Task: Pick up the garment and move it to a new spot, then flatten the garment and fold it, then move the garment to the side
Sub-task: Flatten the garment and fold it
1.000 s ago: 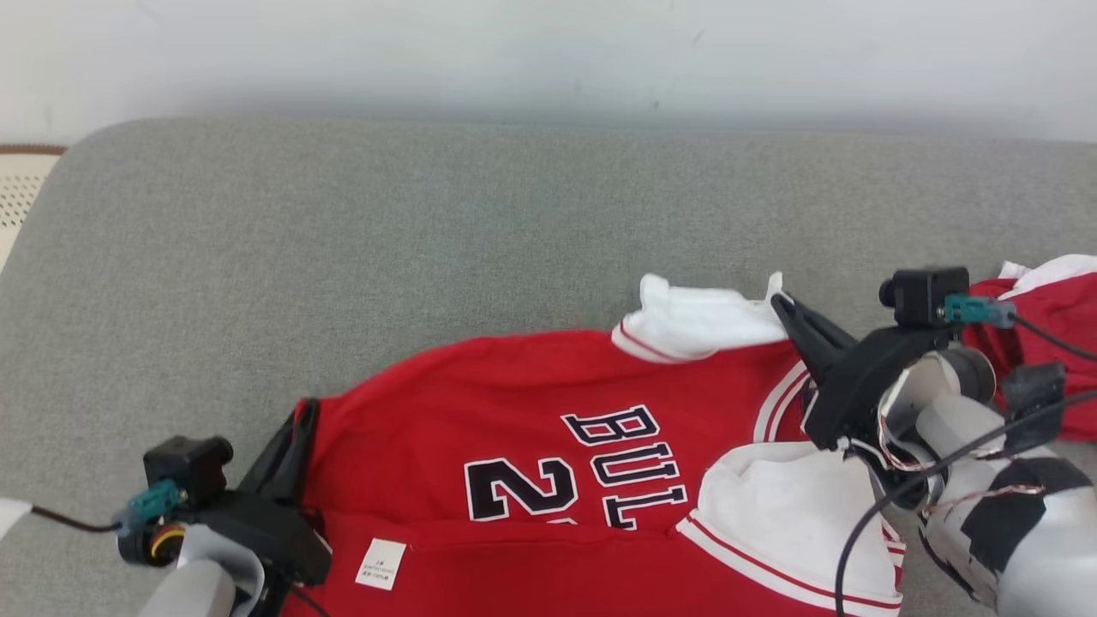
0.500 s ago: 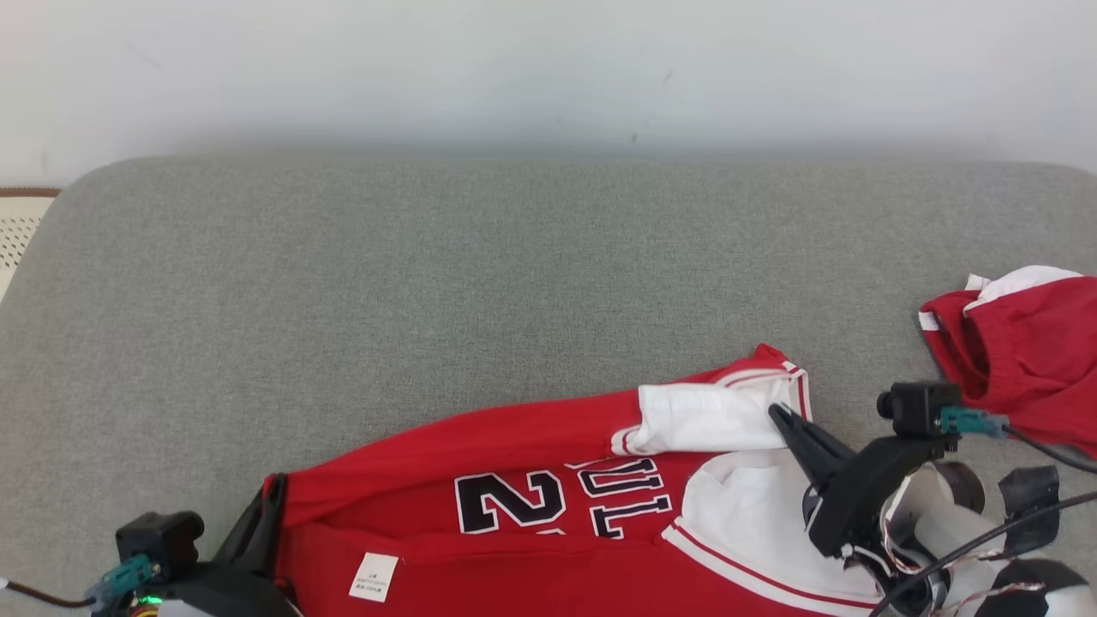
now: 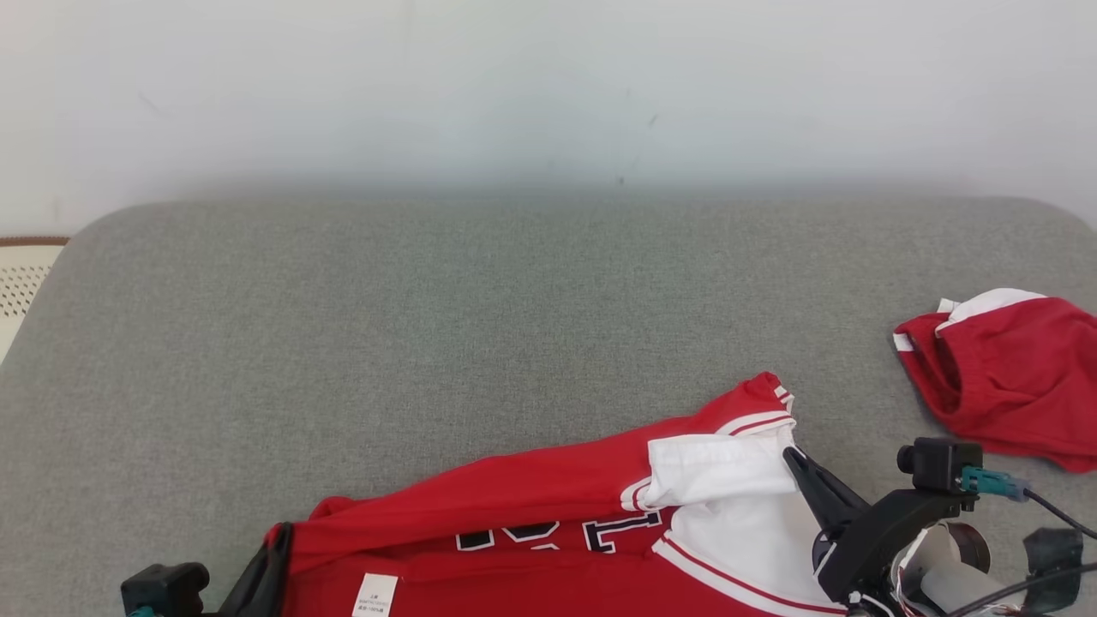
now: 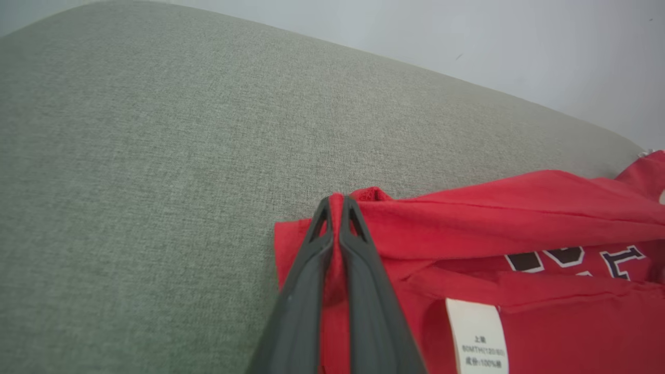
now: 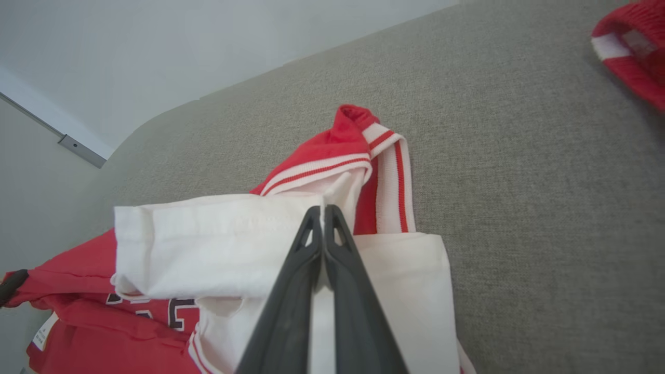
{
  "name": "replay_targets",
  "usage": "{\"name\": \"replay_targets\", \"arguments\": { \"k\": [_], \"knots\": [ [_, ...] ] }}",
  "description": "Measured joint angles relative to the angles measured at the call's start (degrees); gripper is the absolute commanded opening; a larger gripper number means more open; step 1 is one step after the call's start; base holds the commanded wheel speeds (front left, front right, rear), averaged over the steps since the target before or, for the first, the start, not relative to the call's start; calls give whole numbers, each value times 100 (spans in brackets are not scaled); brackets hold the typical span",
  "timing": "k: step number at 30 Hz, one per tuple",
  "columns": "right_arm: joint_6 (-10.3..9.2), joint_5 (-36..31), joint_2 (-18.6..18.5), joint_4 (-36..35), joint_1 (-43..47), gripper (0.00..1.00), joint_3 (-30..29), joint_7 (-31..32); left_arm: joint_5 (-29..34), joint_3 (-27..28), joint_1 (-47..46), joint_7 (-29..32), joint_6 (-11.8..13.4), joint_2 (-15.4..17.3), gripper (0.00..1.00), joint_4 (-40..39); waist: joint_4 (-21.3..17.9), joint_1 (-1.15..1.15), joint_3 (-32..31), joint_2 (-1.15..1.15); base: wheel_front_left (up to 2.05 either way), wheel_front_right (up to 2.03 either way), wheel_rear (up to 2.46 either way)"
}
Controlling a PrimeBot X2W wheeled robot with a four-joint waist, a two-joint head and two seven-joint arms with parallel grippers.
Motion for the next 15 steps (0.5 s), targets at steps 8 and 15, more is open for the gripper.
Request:
{"name": "replay_targets", "arguments": {
  "k": [8,15],
  "knots": [
    [0,-10,-34,-214,246,0,-202,-88,45,32,173,0,0,-53,18,-69,-79,0,-105,0,0,0,0],
    [-1,-332,41,123,389,100,-770,-104,598,586,288,0,136,-114,100,-70,-120,0,-92,0,0,0,0]
  ]
}}
